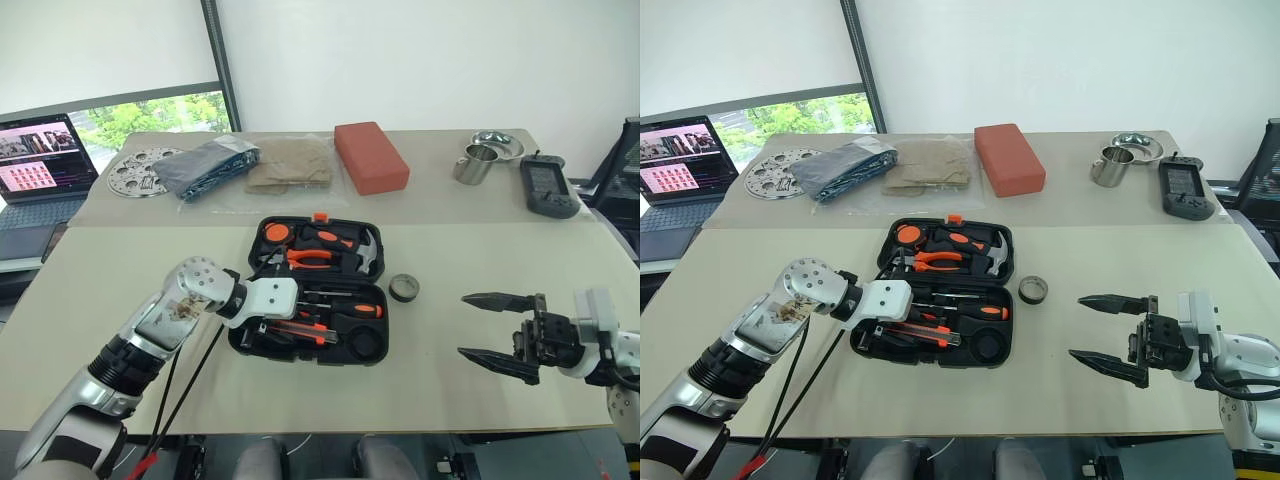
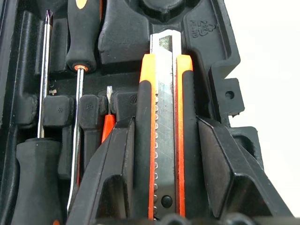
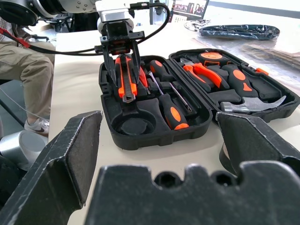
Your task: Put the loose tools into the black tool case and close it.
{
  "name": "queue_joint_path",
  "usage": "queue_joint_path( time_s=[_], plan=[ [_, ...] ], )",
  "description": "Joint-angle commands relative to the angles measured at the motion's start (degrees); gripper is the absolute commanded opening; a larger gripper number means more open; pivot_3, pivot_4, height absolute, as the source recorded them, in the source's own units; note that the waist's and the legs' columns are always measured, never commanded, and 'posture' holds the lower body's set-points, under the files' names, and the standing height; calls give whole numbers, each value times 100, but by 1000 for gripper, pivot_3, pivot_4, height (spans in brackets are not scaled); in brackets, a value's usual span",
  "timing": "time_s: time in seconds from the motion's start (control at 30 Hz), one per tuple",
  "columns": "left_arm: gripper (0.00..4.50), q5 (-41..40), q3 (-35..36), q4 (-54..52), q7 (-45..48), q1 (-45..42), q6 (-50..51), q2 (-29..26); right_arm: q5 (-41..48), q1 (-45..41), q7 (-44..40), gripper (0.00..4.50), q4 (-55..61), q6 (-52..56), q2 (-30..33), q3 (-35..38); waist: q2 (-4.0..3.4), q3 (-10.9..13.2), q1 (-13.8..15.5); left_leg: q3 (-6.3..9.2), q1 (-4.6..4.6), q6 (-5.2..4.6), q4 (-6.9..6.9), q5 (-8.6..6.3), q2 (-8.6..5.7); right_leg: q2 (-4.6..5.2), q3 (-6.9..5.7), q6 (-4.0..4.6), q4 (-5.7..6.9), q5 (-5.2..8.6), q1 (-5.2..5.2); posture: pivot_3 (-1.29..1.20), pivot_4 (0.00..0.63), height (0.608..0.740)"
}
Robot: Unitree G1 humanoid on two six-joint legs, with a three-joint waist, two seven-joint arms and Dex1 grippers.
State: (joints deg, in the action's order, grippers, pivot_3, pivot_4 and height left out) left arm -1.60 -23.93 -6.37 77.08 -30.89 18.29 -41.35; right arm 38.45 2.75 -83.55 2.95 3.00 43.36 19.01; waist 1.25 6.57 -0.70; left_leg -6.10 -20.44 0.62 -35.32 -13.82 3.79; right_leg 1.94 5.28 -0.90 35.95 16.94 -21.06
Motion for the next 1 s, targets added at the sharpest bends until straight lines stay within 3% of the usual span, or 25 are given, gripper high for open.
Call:
queue_joint_path(
  time_s=[0.03, 0.63, 1.0],
  plan=[
    [1485, 159, -198, -188, -39, 56, 121, -6, 93, -58, 17, 4500, 148, -69, 10, 137, 0, 0, 0, 0, 0, 0, 0, 0, 0, 0, 0, 0, 0, 0, 0, 0, 150, 740],
    [1485, 260, -341, -982, -508, 327, 1490, 27, 64, 12, 25, 4500, 140, -126, 16, 191, -3, -2, 9, 2, 8, 0, -3, 0, -3, 0, 9, -3, 3, 1, 8, 0, 150, 740],
    [1485, 207, -405, -1069, -522, 418, 1473, -133, 52, -2, 4, 4500, 109, -150, 12, 163, -2, -2, 2, 34, 11, -1, -3, -1, -4, 0, 12, -5, 2, 3, 26, 0, 150, 740]
  ],
)
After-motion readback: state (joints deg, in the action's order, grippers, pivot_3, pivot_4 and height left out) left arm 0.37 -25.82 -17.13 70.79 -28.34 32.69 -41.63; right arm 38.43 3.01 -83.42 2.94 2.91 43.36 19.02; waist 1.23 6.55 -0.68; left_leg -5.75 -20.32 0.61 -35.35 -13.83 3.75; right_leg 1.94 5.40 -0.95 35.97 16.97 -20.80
